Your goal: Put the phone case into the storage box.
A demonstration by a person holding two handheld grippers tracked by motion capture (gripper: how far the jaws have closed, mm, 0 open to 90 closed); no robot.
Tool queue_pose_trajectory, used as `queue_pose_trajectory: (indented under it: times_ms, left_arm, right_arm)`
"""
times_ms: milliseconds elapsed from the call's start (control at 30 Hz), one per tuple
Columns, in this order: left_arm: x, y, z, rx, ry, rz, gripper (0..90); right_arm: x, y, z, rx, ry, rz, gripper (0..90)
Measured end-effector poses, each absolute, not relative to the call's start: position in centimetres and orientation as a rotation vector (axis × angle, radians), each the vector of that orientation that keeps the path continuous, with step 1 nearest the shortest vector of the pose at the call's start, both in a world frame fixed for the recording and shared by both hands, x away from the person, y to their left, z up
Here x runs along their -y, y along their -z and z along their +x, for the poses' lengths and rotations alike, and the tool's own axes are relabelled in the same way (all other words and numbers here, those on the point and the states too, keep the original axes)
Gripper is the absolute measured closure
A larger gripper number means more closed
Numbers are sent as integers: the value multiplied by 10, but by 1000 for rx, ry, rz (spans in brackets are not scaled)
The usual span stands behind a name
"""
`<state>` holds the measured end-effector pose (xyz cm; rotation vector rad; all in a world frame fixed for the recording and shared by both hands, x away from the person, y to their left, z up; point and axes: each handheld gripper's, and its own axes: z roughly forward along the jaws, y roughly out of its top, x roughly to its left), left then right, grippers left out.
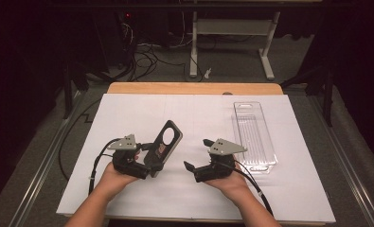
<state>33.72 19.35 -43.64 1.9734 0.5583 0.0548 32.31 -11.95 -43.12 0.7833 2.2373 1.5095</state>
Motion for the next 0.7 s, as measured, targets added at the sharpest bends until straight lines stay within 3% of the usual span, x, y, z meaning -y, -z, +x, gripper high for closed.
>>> queue_pose_trajectory:
  times_ms: [700]
  left_arm:
    - [-187, 438, 334, -498, -10, 1998, 131]
  right_arm:
    - [126, 421, 320, -2224, -1634, 767, 1]
